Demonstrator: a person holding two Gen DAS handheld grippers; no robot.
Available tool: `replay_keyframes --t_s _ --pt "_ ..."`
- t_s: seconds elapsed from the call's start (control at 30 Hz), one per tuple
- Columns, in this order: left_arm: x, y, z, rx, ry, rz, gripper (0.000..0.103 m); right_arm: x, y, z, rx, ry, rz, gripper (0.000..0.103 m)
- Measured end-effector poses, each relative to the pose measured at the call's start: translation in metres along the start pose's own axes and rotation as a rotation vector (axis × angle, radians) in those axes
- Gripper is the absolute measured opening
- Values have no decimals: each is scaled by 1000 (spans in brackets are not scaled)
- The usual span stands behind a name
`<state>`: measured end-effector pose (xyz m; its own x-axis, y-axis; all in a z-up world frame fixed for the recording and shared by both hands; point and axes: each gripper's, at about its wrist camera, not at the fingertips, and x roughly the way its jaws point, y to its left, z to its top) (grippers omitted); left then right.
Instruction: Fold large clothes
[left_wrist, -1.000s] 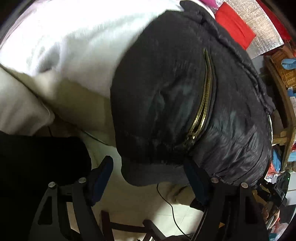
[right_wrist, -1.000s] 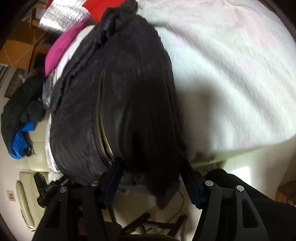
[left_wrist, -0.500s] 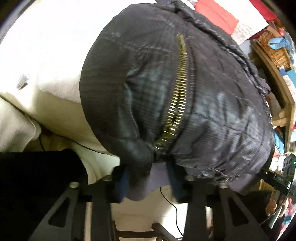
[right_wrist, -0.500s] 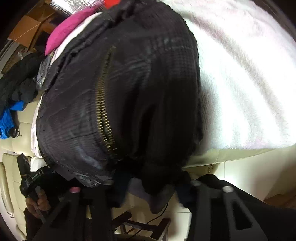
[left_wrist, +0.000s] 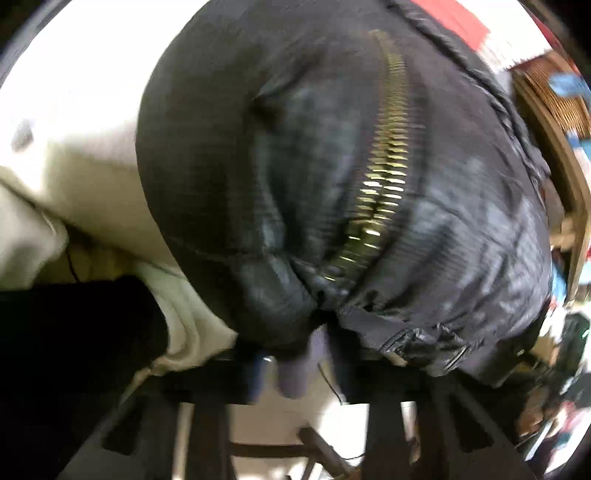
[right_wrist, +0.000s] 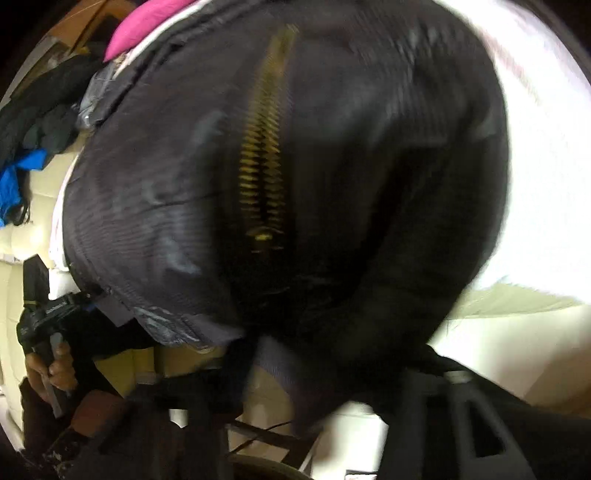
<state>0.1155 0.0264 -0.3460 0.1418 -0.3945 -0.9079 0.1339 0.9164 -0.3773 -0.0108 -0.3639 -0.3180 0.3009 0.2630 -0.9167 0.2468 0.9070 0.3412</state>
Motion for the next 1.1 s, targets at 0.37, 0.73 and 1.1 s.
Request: replay_keyframes --t_s 0.37,0.73,1.1 --pt "-106 -33 4 143 -123 -236 8 -128 41 1 -114 -278 180 14" --pt "-186 -73 133 164 -376 -292 8 -195 52 95 -63 -612 262 13" --pt "-112 -124 346 164 -438 -154 9 -130 33 308 120 -677 249 12"
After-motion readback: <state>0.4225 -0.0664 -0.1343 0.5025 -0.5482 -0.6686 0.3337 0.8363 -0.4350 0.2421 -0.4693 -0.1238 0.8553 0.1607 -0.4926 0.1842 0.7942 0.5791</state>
